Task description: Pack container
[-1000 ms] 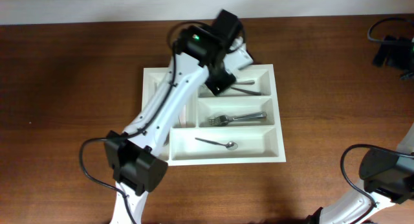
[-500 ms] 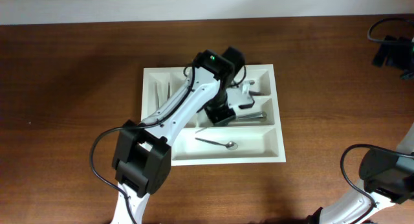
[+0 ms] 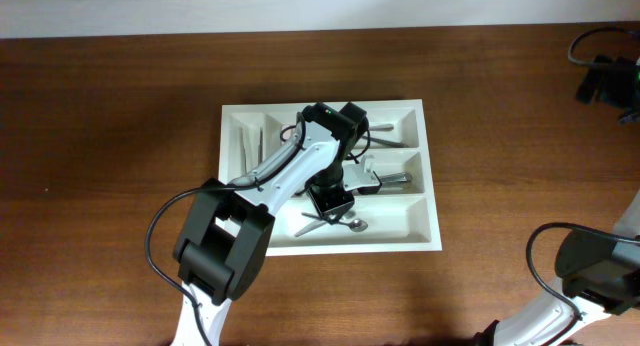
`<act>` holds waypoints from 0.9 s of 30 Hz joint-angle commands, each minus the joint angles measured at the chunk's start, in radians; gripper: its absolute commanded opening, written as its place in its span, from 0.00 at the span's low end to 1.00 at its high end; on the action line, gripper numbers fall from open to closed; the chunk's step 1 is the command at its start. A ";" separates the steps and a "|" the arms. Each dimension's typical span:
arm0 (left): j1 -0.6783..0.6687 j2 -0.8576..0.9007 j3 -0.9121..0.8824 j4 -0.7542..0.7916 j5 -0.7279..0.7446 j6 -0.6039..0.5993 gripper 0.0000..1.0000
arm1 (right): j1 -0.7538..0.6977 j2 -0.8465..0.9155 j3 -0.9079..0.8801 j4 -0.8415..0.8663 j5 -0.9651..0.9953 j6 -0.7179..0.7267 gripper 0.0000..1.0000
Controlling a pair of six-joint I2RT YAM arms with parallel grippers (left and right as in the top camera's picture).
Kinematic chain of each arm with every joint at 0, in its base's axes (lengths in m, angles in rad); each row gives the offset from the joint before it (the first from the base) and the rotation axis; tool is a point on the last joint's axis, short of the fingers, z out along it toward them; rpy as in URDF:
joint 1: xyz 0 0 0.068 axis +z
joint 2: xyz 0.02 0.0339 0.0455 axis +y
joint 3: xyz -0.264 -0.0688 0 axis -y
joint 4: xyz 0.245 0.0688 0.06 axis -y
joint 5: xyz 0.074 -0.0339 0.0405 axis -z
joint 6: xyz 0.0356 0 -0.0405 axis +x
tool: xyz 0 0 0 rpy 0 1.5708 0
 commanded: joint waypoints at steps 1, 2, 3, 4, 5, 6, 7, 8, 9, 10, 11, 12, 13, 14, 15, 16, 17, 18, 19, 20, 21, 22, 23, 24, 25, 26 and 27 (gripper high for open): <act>-0.002 -0.018 -0.003 0.011 -0.003 0.014 0.61 | -0.002 0.000 0.001 0.003 -0.010 0.008 0.99; -0.002 -0.019 -0.003 0.011 -0.014 0.014 0.62 | -0.002 0.000 0.001 0.003 -0.010 0.008 0.99; -0.002 -0.022 0.003 0.010 -0.029 0.011 0.62 | -0.002 0.000 0.002 0.003 -0.011 0.008 0.99; -0.002 -0.030 0.014 0.011 -0.042 -0.011 0.62 | -0.002 -0.002 0.002 0.004 -0.013 0.008 0.99; 0.001 -0.052 0.039 0.019 -0.063 -0.049 0.64 | -0.002 -0.006 0.004 0.011 -0.034 0.008 0.99; 0.005 -0.069 0.056 0.020 -0.079 -0.066 0.65 | -0.002 -0.011 0.008 0.015 -0.049 0.007 0.99; 0.018 -0.110 0.092 0.026 -0.108 -0.085 0.66 | -0.002 -0.024 0.018 0.016 -0.056 0.004 0.99; 0.029 -0.137 0.107 0.037 -0.125 -0.101 0.68 | -0.002 -0.036 0.026 0.016 -0.056 0.004 0.99; 0.044 -0.166 0.118 0.053 -0.137 -0.111 0.69 | -0.002 -0.049 0.032 0.016 -0.056 0.005 0.99; 0.064 -0.200 0.123 0.076 -0.150 -0.126 0.70 | -0.002 -0.063 0.035 0.016 -0.065 0.005 0.99; 0.093 -0.240 0.123 0.109 -0.158 -0.140 0.72 | -0.002 -0.085 0.035 0.014 -0.082 0.005 0.99; 0.118 -0.268 0.123 0.135 -0.164 -0.162 0.73 | -0.001 -0.095 0.035 0.011 -0.095 0.005 0.99; 0.146 -0.293 0.123 0.162 -0.167 -0.192 0.73 | 0.004 -0.106 0.035 0.003 -0.105 0.004 0.99; 0.179 -0.317 0.123 0.189 -0.167 -0.224 0.74 | 0.011 -0.114 0.035 -0.012 -0.105 0.004 0.99; 0.208 -0.334 0.123 0.208 -0.167 -0.256 0.74 | 0.020 -0.120 0.035 -0.029 -0.106 0.005 0.99; 0.244 -0.350 0.123 0.225 -0.167 -0.293 0.75 | 0.033 -0.124 0.035 -0.045 -0.109 0.005 0.99; 0.301 -0.367 0.123 0.245 -0.167 -0.348 0.76 | 0.062 -0.127 0.035 -0.057 -0.107 0.004 0.99; 0.335 -0.373 0.123 0.253 -0.167 -0.377 0.77 | 0.091 -0.130 0.035 -0.057 -0.102 0.004 0.99; 0.370 -0.376 0.123 0.256 -0.167 -0.397 0.77 | 0.124 -0.131 0.035 -0.057 -0.084 0.004 0.99; 0.401 -0.378 0.123 0.257 -0.167 -0.410 0.78 | 0.157 -0.132 0.035 -0.056 -0.056 0.004 0.99; 0.436 -0.378 0.123 0.256 -0.166 -0.416 0.78 | 0.206 -0.132 0.035 -0.053 -0.014 0.007 0.99; 0.457 -0.378 0.123 0.254 -0.167 -0.416 0.79 | 0.244 -0.132 0.035 -0.046 0.019 0.014 0.99; 0.474 -0.378 0.123 0.255 -0.167 -0.416 0.80 | 0.281 -0.132 0.032 -0.036 0.043 0.016 0.99; 0.488 -0.378 0.123 0.256 -0.167 -0.415 0.81 | 0.316 -0.132 0.026 -0.026 0.061 0.016 0.99; 0.498 -0.378 0.123 0.256 -0.170 -0.415 0.81 | 0.336 -0.132 0.020 -0.020 0.071 0.016 0.99; 0.509 -0.378 0.123 0.256 -0.177 -0.416 0.81 | 0.354 -0.132 0.013 -0.016 0.076 0.015 0.99; 0.515 -0.378 0.122 0.256 -0.185 -0.416 0.82 | 0.364 -0.132 0.004 -0.011 0.078 0.015 0.99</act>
